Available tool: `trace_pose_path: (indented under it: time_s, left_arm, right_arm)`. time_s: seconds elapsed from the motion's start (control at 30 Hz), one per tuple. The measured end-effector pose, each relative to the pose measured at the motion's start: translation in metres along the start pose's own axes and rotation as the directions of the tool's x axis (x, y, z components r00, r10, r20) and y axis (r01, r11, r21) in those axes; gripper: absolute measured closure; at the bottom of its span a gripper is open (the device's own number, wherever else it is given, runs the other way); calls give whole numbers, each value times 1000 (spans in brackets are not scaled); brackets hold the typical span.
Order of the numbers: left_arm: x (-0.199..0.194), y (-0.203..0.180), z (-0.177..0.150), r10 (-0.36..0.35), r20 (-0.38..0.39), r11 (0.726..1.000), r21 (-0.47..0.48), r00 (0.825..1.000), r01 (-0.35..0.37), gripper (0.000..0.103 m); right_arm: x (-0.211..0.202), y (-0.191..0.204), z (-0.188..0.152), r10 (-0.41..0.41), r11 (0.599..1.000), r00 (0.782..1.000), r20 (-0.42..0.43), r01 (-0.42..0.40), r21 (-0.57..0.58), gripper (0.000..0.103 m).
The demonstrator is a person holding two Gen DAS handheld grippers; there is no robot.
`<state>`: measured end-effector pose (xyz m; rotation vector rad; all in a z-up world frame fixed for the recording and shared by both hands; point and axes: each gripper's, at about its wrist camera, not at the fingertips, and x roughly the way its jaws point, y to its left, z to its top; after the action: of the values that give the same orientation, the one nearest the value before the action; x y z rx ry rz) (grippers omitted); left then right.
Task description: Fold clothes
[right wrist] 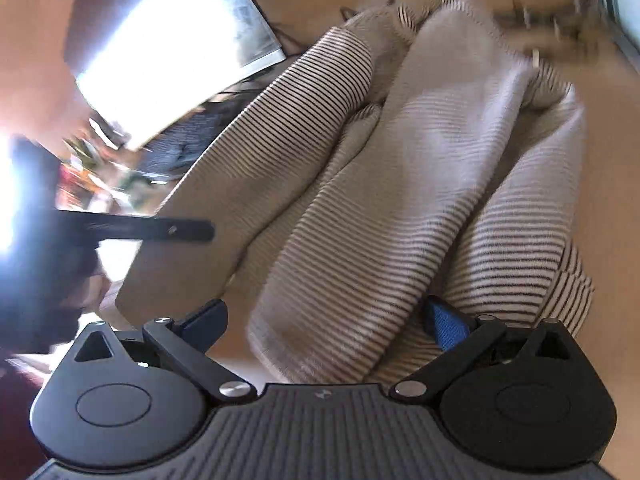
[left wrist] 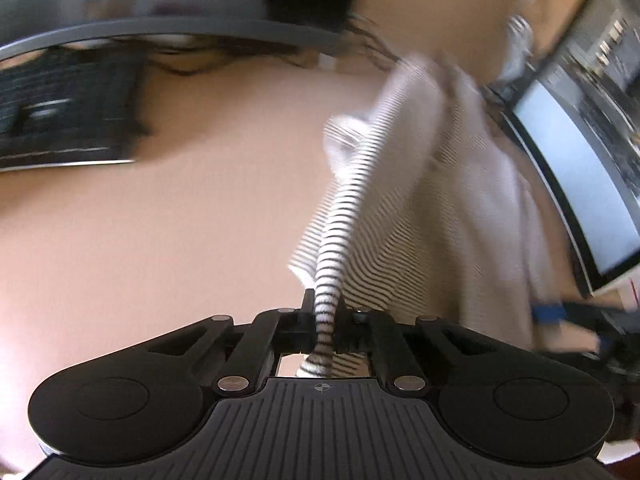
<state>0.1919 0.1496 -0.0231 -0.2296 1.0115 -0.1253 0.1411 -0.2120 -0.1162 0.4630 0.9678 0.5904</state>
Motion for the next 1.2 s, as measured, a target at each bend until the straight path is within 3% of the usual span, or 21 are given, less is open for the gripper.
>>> trace_pose_path:
  time_s: [0.1,0.17,0.3,0.43,0.53,0.6,0.63,0.67,0.7,0.77,0.8,0.83,0.87,0.93,1.0,1.13,1.17,1.2]
  left_arm:
    - [-27,40,5,61,59,996,-68,996,-57,96]
    - [-44,64,15,111,110,991,-82,988,-102,96]
    - [-72,104,43,190,214,981,-81,958,-176,96]
    - [-74,135,82,248,314,969,-58,916,-242,96]
    - [-59,151,106,254,318,967,-62,913,-247,91]
    - [-50,152,114,249,314,967,-39,916,-250,84]
    - [-50,152,114,244,320,968,-25,916,-250,75]
    - [-50,151,112,229,325,971,-9,918,-239,59]
    - [-50,152,109,213,330,974,-2,920,-225,50]
    - [-53,153,98,193,334,979,-4,922,-204,27]
    - [-54,155,92,192,329,980,-16,925,-198,23]
    - [-52,158,88,187,317,982,-37,930,-185,20]
    - [-51,160,84,179,304,984,-60,936,-169,20]
    - [-47,164,80,136,280,988,-103,950,-111,19]
    - [-44,159,75,51,261,992,-127,964,-18,16]
    - [-24,124,65,-76,215,993,-69,974,93,10]
    - [-19,115,59,-108,194,991,-60,975,122,9]
    - [-13,108,51,-141,174,986,-60,975,154,9]
  right_arm:
    - [-2,5,-19,11,998,1000,14,-12,64,0]
    - [1,17,-23,-30,998,1000,1,30,55,0]
    - [14,46,-26,-134,990,990,-48,132,-43,0]
    - [34,74,-28,-254,960,965,-64,244,-136,0]
    - [50,90,-21,-310,944,948,-75,298,-142,0]
    - [47,96,-11,-345,934,938,-42,338,-116,0]
    - [43,104,-4,-377,918,926,0,374,-129,0]
    - [40,113,4,-410,899,911,47,413,-145,0]
    - [38,122,10,-447,873,889,99,458,-169,0]
    - [40,137,23,-526,801,829,187,558,-219,0]
    - [42,144,29,-561,759,795,232,606,-239,0]
    - [45,147,36,-578,732,773,262,633,-253,5]
    - [53,148,43,-582,726,768,266,638,-255,10]
    - [70,148,57,-586,722,765,267,643,-257,34]
    - [102,152,72,-608,701,749,263,662,-263,39]
    - [159,153,88,-665,593,683,302,728,-344,39]
    - [167,149,91,-671,578,681,292,728,-370,40]
    - [173,144,93,-677,565,681,279,724,-395,47]
